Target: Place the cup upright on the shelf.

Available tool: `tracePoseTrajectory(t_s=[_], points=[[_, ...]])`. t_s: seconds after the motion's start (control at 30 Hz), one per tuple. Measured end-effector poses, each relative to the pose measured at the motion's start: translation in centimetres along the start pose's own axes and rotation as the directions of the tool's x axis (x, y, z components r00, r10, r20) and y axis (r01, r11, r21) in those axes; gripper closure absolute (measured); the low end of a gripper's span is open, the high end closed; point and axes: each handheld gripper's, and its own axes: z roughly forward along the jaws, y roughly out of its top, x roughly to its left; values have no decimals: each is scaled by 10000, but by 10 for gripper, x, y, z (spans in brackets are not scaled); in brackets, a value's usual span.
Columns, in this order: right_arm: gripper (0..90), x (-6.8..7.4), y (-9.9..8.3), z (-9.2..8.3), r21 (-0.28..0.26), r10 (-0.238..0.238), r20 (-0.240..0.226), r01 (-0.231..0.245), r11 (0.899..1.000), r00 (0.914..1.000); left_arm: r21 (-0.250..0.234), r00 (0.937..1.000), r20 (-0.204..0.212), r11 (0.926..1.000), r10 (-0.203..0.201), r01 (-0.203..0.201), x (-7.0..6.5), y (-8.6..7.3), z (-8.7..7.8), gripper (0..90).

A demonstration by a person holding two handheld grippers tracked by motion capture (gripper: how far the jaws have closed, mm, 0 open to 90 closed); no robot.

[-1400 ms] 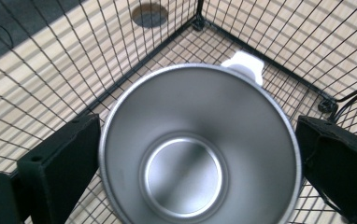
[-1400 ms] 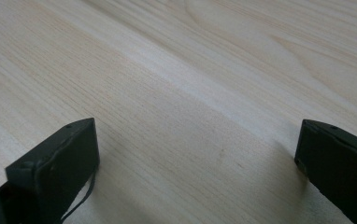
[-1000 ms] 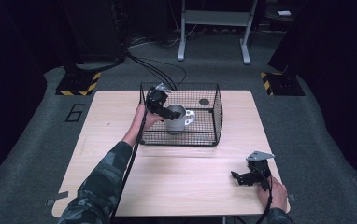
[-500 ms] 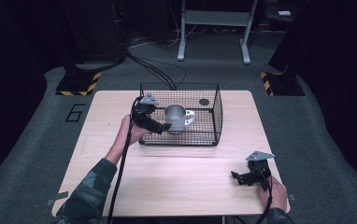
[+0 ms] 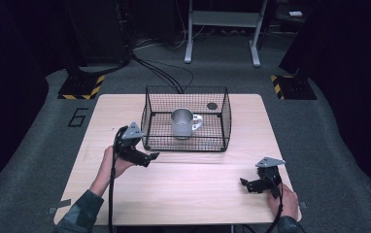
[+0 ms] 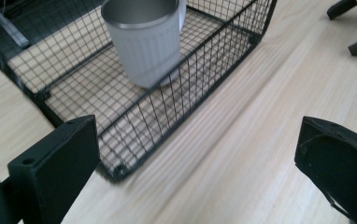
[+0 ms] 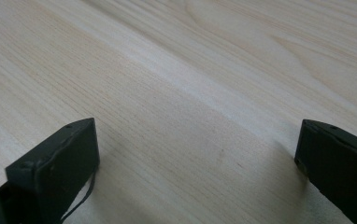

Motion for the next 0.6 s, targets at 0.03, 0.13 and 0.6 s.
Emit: tracePoseTrajectory(t_s=[0.03, 0.13, 0.6], points=[[0, 0, 0, 0, -20, 59, 11, -59, 10000, 10000, 14, 9999, -153, 10000, -46, 46, -2, -7, -2, 3], [0, 0, 0, 0, -12, 32, 7, -32, 10000, 10000, 121, 9989, -330, 9993, -346, 350, -3, -27, -7, 2], [0, 0, 0, 0, -9, 23, 7, -23, 10000, 10000, 1378, 9550, -2171, 9621, -2023, 2351, 29, -135, -5, 1]])
